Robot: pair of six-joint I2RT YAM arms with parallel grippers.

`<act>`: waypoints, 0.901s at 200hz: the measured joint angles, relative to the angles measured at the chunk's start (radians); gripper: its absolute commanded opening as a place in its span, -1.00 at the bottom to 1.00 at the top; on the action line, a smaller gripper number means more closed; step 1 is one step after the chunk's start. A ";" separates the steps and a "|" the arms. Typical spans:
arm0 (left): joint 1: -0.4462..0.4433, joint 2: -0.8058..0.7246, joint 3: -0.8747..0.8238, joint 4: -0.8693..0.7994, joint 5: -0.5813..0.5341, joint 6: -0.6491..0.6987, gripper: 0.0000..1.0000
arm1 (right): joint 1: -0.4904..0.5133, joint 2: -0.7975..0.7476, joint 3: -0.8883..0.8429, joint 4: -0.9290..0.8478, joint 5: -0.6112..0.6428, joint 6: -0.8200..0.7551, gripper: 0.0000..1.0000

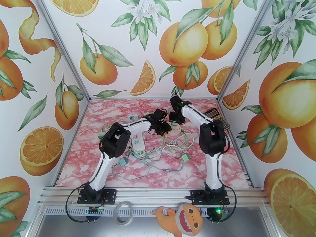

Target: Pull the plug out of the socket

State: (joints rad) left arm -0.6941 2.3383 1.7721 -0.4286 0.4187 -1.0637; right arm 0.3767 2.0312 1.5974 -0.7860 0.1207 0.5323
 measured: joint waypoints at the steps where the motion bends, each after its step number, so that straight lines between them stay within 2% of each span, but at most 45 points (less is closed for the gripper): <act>1: 0.000 0.000 0.000 -0.004 0.003 0.000 -0.38 | 0.002 -0.005 -0.008 0.004 0.003 0.002 -0.33; 28: -0.002 -0.005 0.011 -0.070 0.036 0.009 -0.39 | 0.064 -0.114 -0.132 0.060 0.088 0.059 -0.32; 60: 0.002 0.000 0.015 -0.073 0.053 0.016 -0.39 | 0.065 -0.116 -0.132 0.050 0.090 0.077 -0.32; 114: 0.000 0.000 0.016 -0.072 0.046 0.019 -0.38 | 0.013 -0.019 0.072 -0.029 -0.050 0.043 -0.31; 180: -0.006 -0.005 0.016 -0.073 0.023 0.028 -0.30 | -0.061 0.010 0.242 -0.034 -0.097 -0.004 -0.25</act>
State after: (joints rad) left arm -0.6998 2.3337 1.7878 -0.5014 0.4412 -1.0355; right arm 0.3161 2.0415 1.8397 -0.8196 0.0242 0.5282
